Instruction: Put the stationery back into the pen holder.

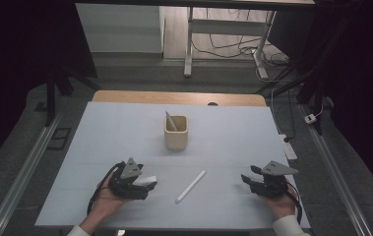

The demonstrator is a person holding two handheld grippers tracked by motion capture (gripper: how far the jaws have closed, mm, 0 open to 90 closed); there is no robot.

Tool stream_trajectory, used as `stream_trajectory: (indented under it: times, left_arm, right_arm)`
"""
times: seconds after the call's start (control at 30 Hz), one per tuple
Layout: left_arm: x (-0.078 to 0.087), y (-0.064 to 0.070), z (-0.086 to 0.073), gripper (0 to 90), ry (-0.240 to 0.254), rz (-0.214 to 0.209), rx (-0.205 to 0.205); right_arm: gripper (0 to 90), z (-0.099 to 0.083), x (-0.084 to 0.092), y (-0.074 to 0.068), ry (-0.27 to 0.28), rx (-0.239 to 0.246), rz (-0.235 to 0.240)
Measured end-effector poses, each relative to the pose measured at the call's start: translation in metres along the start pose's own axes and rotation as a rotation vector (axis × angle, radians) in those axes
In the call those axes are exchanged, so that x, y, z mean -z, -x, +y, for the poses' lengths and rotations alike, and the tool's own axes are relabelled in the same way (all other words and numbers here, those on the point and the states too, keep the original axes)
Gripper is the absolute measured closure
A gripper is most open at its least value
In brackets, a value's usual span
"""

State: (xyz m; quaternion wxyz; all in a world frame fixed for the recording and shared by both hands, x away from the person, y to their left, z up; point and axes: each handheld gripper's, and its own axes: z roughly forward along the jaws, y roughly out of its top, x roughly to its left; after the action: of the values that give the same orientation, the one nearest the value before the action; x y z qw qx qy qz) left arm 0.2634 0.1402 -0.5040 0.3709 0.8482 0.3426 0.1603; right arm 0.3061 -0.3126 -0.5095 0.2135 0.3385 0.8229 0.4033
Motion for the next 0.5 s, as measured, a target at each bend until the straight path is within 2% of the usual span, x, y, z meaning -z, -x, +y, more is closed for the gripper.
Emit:
stream_trajectory:
  times: [0.13,0.3,0.5]
  left_arm:
    - [-0.009,0.006,0.012,21.9,-0.005,-0.024,-0.013]
    - [-0.017,0.008,0.019,21.8,-0.026,-0.062,-0.024]
    - [-0.026,0.009,0.029,21.9,-0.040,-0.081,-0.026]
  right_arm:
    - [45.5,0.000,0.000,0.000,-0.002,0.001,-0.004]
    - [45.5,-0.001,-0.001,0.001,-0.007,0.002,-0.008]
    - [45.4,-0.001,0.001,0.001,0.010,0.004,0.001]
